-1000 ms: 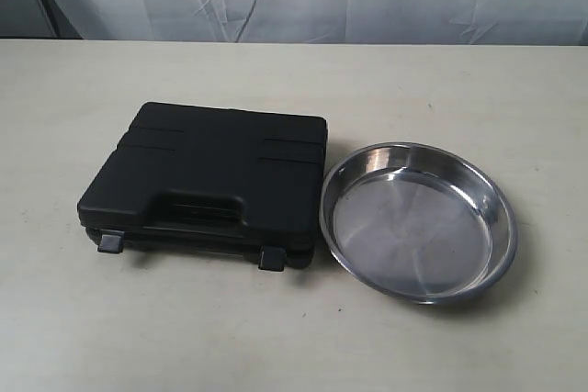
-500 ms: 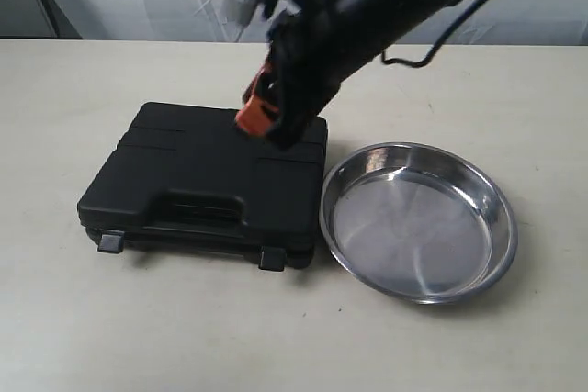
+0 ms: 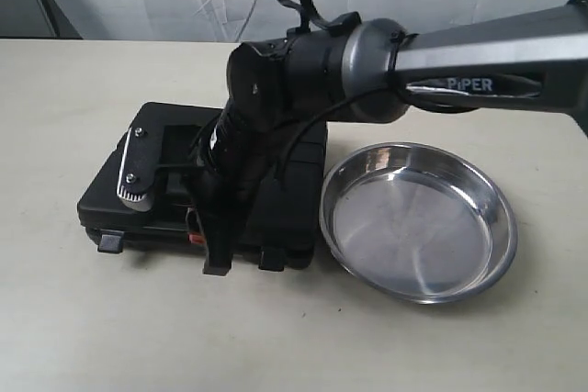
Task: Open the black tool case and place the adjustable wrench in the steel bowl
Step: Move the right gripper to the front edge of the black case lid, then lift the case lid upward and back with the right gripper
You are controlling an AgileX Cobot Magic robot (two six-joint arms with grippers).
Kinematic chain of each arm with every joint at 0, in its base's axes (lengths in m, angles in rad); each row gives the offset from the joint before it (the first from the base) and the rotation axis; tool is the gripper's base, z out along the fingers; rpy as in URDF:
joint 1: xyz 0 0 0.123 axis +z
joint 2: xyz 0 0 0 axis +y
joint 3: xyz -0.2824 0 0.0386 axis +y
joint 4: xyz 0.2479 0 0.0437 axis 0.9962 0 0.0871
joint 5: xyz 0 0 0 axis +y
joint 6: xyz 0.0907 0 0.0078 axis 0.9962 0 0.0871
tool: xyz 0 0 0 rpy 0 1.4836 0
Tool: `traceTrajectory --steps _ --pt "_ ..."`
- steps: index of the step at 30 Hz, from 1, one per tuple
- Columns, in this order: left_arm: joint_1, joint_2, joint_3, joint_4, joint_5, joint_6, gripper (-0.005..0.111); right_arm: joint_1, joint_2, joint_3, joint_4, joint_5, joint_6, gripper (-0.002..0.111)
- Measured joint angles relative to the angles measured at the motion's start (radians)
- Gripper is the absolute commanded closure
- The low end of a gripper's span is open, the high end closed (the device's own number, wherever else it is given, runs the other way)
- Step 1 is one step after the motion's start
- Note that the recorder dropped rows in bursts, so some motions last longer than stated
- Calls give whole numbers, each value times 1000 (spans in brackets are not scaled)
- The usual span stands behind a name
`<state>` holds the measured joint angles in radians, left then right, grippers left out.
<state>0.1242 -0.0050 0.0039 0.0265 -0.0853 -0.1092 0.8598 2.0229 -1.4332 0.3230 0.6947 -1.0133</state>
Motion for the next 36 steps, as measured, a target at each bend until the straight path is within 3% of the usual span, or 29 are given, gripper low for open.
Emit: traceTrajectory --steps 15,18,21,36 --pt "0 0 0 0 0 0 106 0 67 0 0 -33 21 65" --pt "0 0 0 0 0 0 106 0 67 0 0 -42 21 80" --pt "0 0 0 0 0 0 106 0 67 0 0 -49 21 108" --pt "0 0 0 0 0 0 106 0 -5 0 -3 -41 49 108"
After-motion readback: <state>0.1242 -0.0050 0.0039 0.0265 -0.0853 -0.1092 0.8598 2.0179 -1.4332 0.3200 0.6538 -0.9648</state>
